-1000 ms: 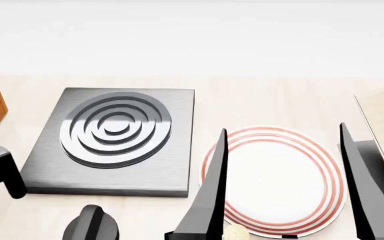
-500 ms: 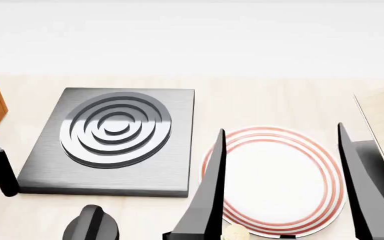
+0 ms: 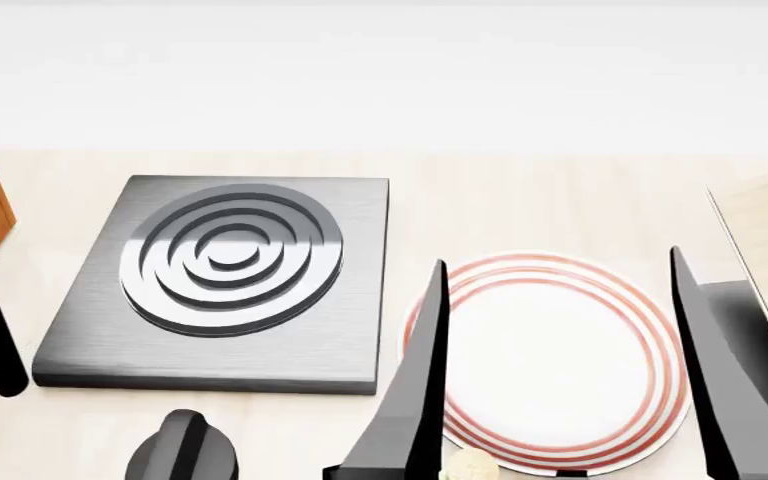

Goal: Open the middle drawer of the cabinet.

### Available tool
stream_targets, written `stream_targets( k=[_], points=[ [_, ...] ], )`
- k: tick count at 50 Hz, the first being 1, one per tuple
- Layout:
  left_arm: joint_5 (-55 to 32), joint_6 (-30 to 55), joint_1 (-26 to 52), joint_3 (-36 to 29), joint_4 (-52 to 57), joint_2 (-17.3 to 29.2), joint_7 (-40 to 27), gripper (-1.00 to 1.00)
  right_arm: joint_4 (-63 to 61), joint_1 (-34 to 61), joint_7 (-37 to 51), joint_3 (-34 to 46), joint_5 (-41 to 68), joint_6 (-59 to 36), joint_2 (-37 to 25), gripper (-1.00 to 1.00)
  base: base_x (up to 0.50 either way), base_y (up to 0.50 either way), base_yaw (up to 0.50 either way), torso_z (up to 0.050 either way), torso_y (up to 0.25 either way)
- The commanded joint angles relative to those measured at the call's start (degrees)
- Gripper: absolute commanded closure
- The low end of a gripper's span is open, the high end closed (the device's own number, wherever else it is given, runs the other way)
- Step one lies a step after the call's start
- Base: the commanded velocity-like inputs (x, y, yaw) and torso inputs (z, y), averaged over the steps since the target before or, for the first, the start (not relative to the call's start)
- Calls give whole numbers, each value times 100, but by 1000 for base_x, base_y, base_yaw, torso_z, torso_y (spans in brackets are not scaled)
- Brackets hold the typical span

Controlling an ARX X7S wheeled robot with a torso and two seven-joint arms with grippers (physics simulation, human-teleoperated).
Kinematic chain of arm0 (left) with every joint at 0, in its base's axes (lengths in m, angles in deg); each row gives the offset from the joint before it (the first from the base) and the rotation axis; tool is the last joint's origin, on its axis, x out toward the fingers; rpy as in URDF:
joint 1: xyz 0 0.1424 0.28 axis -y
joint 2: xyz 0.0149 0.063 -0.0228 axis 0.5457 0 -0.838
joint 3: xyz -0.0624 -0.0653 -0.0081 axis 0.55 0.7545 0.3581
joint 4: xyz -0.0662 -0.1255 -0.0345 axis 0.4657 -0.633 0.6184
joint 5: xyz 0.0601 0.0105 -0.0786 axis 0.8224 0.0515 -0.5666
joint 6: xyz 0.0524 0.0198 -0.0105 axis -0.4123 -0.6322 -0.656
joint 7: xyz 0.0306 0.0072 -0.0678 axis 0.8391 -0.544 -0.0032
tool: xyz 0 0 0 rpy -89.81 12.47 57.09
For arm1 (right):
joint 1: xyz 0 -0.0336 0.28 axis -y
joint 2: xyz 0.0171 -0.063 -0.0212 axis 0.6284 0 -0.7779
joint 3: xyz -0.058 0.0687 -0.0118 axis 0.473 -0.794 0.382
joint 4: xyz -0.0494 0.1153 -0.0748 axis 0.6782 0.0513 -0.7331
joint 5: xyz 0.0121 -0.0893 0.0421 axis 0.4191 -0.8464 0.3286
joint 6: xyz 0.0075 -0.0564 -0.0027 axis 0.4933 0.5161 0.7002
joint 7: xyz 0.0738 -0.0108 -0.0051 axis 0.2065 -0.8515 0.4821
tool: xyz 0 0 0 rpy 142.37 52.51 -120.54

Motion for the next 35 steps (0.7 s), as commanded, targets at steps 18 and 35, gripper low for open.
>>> stream_targets(
  k=[18, 35],
  points=[
    [-2, 185, 14, 16, -1, 12, -143, -100, 12, -15, 48, 25, 24, 6, -55, -100, 0, 0, 0, 0, 0],
    [-26, 230, 13, 45, -2, -2, -47, -100, -2, -31, -37, 15, -57, 39, -5, -100, 0, 0, 0, 0, 0]
  ],
)
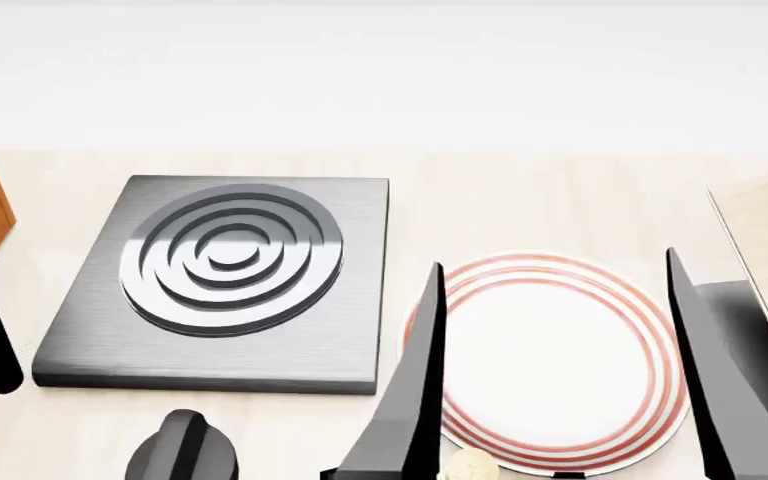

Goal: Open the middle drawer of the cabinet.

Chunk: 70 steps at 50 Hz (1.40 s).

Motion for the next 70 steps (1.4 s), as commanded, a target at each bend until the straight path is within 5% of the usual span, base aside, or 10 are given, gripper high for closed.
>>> stream_targets(
  k=[1, 36, 37, 70],
  points=[
    [-1, 72, 26, 18, 0, 9, 23, -100, -5, -12, -47, -16, -38, 21, 30, -100, 0, 0, 0, 0, 0],
    [59, -46, 206, -43, 0, 41, -234, -100, 7, 23, 32, 17, 55, -30, -47, -100, 0, 0, 0, 0, 0],
    [58, -57, 205, -48, 0, 41, -229, 100, 5, 24, 26, 13, 55, -30, -42, -100, 0, 0, 0, 0, 0],
    [157, -488, 238, -164, 1, -88, -546, 100, 17, 5, 54, 100, 21, -44, -88, -100, 0, 0, 0, 0, 1]
  ],
)
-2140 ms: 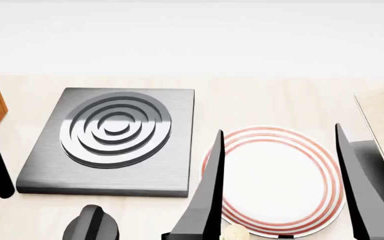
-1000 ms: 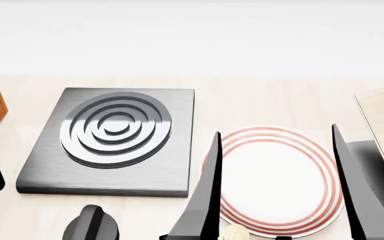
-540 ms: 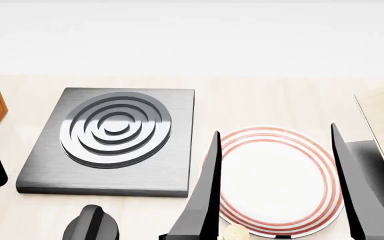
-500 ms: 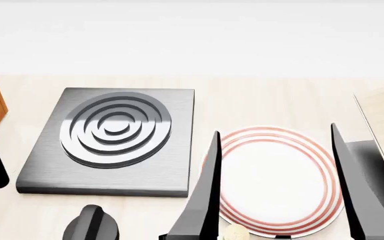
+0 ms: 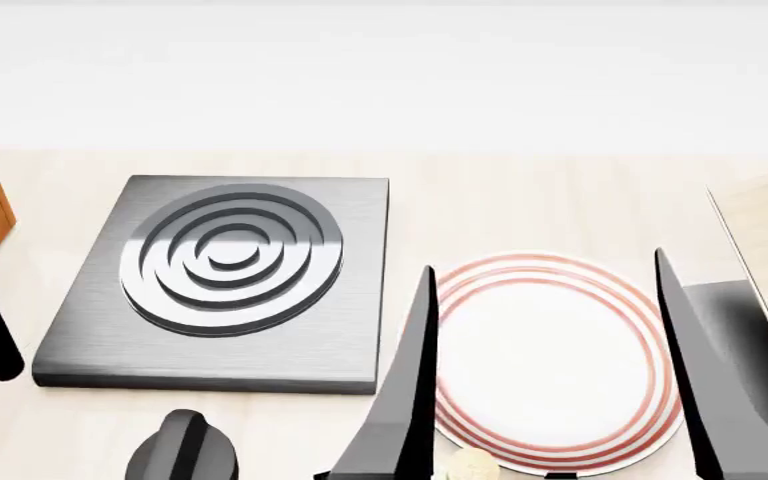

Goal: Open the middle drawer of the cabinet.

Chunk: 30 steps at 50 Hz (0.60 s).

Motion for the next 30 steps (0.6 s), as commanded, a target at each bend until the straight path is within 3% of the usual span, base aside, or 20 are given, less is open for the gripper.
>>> stream_targets(
  k=[1, 30],
  points=[
    [257, -183, 165, -158, 5, -166, -312, 100, 1, -1, 1, 21, -9, -11, -7, -100, 0, 0, -3, 0, 0],
    [599, -446, 758, -835, 23, -537, -637, 100, 40, 13, 74, 123, -7, -35, -111, -100, 5, 0, -4, 1, 4]
  ],
)
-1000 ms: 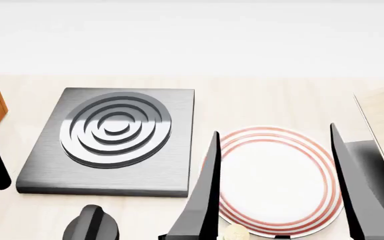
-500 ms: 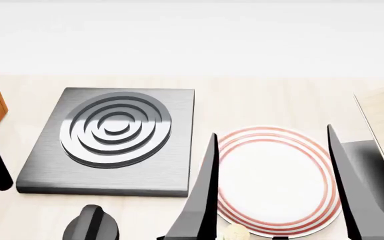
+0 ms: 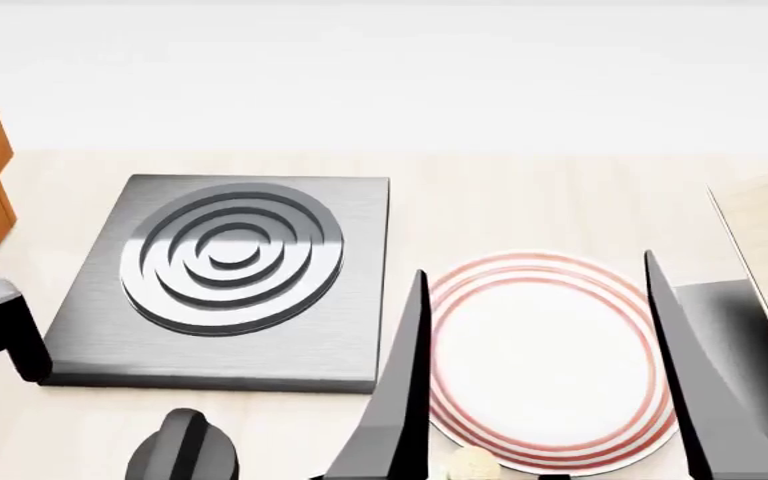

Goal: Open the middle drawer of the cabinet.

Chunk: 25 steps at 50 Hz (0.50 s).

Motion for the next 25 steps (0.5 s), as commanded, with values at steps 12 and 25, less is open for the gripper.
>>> stream_targets(
  k=[12, 25],
  points=[
    [1100, 789, 831, -376, 1929, 154, -355, 100, 40, 13, 70, 65, 13, -15, -63, -100, 0, 0, 0, 1, 7],
    [1308, 1457, 968, -453, 3296, 502, -216, 100, 32, -1, 101, 82, 25, -22, -102, -100, 0, 0, 0, 2, 6]
  ],
)
